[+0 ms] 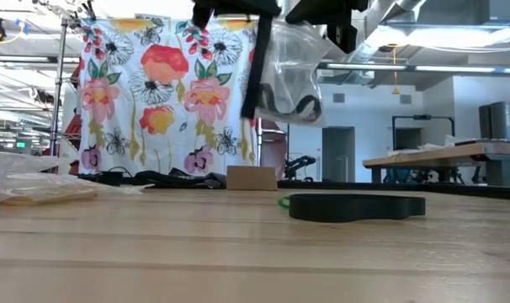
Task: Sort rubber bands
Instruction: Put the black rubber band into the transparent zip bag
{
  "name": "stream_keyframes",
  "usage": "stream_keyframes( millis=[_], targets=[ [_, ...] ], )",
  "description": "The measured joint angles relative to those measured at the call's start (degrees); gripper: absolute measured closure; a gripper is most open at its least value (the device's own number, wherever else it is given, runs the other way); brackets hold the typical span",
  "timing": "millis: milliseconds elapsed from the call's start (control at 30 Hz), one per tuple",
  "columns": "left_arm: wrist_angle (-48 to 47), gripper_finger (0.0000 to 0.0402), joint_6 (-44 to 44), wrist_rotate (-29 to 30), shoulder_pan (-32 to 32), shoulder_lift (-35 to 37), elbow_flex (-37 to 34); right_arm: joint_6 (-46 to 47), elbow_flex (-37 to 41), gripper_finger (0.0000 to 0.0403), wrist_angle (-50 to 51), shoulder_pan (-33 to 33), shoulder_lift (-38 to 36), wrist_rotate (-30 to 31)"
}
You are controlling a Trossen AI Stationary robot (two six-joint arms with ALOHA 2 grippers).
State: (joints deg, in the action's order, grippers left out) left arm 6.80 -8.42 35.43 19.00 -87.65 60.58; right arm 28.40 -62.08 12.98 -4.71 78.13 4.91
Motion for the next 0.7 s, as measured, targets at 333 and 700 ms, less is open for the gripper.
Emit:
stream_keyframes(
  millis=[333,700],
  targets=[
    [7.8,0.0401,9.1,0.9,-3.4,0.5,0.9,1.6,0.0,0.0403,0.9,-0.4,0.0,-0.4],
    [4.5,0.0401,3.7,-6.2,-8.8,0.3,0.5,1.6,0.0,0.0403,-0.3,-0.4,0.1,-0.2]
  ],
)
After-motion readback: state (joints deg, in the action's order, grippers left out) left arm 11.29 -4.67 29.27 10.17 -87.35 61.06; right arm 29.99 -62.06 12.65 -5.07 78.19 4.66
